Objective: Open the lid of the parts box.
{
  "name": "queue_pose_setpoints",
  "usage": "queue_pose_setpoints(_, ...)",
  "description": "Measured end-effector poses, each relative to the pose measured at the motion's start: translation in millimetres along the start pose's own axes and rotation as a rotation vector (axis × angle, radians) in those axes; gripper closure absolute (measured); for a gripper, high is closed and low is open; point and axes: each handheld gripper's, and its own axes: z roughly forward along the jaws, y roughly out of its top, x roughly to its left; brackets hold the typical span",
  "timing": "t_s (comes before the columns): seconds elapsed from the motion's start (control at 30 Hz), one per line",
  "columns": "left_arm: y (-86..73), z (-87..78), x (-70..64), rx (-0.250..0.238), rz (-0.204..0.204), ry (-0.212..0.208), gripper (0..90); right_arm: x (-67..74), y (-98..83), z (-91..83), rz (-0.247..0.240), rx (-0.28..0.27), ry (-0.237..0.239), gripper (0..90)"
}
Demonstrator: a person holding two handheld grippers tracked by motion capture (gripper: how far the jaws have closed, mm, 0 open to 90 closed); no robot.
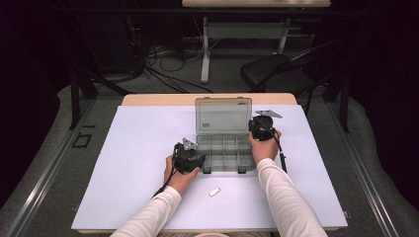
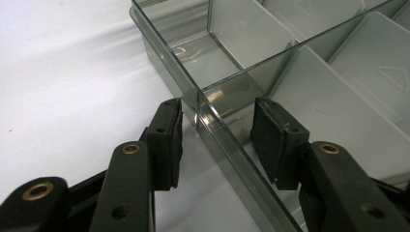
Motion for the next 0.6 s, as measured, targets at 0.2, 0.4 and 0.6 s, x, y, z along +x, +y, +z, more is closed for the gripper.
queue_pose_setpoints(0.2,-0.2,0.1,0.0,-0.003,-0.005,-0.001,54.3,-1.2,1.9,3.9,0.005,0.019,0.003,89.3)
queue_pose_setpoints(0.4,-0.4,0.1,-0.1,-0.005,-0.009,-0.001,54.4,-2.3,2.8,7.9,0.011,0.034,0.002,89.4)
queue_pose_setpoints(0.6,-0.3,0.1,0.0,-0.005,-0.008,0.0,54.4,-3.4,2.7,12.0,0.021,0.044,0.005,89.4)
